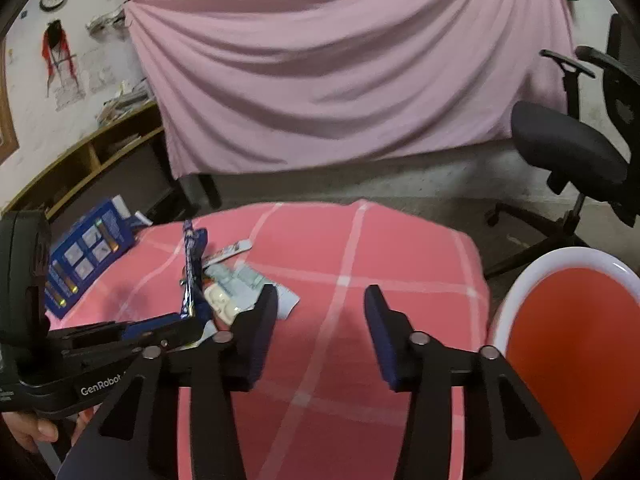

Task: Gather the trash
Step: 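Reach the left gripper toward the blue packet and close on it, then grasp the yellow cylinder with the right gripper while the left lifts the blue packet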

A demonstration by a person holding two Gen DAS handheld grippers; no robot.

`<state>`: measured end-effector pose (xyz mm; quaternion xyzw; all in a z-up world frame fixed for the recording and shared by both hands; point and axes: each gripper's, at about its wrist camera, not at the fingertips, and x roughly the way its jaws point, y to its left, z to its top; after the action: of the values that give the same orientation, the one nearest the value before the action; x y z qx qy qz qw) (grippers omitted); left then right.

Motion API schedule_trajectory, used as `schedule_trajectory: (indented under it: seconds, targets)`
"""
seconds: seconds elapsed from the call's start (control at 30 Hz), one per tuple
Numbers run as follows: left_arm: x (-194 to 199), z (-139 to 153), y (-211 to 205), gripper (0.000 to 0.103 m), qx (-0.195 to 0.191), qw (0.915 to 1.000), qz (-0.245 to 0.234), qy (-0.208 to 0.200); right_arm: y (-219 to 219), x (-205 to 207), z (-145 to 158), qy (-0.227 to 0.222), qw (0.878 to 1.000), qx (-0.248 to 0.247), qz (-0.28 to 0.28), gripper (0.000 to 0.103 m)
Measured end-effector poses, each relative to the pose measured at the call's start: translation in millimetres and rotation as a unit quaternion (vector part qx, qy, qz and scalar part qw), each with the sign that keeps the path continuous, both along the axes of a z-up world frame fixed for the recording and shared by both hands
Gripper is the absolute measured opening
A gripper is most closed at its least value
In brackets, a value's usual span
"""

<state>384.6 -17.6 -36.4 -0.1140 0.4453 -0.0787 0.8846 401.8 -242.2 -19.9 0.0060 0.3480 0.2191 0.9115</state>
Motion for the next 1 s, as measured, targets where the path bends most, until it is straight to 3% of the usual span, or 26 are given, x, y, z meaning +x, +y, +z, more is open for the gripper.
schedule_trajectory:
  seconds: [0.4, 0.53, 0.63, 0.7, 0.87, 1.0]
  targets:
    - [-16.3, 2.1, 20.0, 0.013, 0.029, 0.9994, 0.016, -0.014, 28.8, -5.9, -11.3, 0.047, 0.995, -0.024, 0.082, 0.035]
    - [-21.5, 2.1, 29.5, 0.013, 0.032, 0.9991, 0.020, -0.019, 46.5, -6.3, -19.0, 0.059, 0.992, -0.055, 0.098, 0.034]
    - [-23.5, 3.2, 27.2, 0.013, 0.037, 0.9989, 0.020, -0.022, 53.6, -2.3, -24.9, 0.074, 0.989, -0.072, 0.103, 0.027]
    - [-25.9, 4.3, 27.0, 0.013, 0.039, 0.9987, 0.017, -0.026, 55.8, -1.0, -27.0, 0.080, 0.988, -0.077, 0.105, 0.018]
    - [-32.8, 8.6, 22.7, 0.011, 0.047, 0.9979, 0.006, -0.044, 47.2, -3.8, -22.3, 0.070, 0.990, -0.060, 0.108, 0.014]
    - [-46.5, 17.1, 16.1, 0.011, 0.053, 0.9950, -0.002, -0.084, 41.5, -11.2, -14.7, 0.052, 0.992, -0.043, 0.103, 0.014]
